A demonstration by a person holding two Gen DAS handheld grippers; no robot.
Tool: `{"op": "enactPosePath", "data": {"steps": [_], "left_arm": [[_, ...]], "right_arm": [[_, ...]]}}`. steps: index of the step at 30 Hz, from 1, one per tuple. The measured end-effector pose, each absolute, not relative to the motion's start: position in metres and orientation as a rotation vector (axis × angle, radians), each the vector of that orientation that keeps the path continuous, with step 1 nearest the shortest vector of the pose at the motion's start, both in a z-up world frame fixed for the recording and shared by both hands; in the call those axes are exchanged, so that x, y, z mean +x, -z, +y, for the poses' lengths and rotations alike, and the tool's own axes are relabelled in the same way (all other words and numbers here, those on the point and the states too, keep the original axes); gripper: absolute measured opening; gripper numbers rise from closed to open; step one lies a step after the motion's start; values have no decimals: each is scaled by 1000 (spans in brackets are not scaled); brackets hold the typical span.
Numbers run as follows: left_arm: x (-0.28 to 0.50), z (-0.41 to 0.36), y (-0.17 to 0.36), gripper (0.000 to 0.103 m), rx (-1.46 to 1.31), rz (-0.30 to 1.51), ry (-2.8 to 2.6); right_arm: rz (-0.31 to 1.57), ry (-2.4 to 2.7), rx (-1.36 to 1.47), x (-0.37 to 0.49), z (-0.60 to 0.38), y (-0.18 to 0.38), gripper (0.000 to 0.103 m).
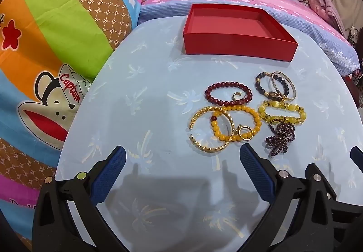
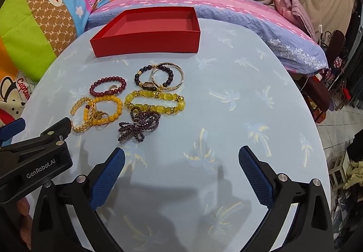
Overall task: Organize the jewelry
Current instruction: 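Move both tools toward the jewelry cluster beside the red box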
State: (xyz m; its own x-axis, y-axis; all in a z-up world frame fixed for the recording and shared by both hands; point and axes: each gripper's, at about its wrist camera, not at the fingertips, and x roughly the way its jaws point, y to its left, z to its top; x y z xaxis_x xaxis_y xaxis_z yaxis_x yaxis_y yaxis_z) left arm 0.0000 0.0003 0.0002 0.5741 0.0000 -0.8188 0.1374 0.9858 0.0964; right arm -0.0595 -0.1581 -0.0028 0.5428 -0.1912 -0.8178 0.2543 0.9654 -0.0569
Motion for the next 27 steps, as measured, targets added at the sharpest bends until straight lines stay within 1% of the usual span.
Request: {"op": "enactPosePath", "data": {"steps": [16, 27], "left_arm": [[2, 0, -5, 96, 152, 963, 76], [2, 5, 1, 96, 171, 943, 76]], "right_arm": [[959, 263, 74, -59, -157, 2, 97], [954, 259, 97, -56, -158, 0, 97]]}}
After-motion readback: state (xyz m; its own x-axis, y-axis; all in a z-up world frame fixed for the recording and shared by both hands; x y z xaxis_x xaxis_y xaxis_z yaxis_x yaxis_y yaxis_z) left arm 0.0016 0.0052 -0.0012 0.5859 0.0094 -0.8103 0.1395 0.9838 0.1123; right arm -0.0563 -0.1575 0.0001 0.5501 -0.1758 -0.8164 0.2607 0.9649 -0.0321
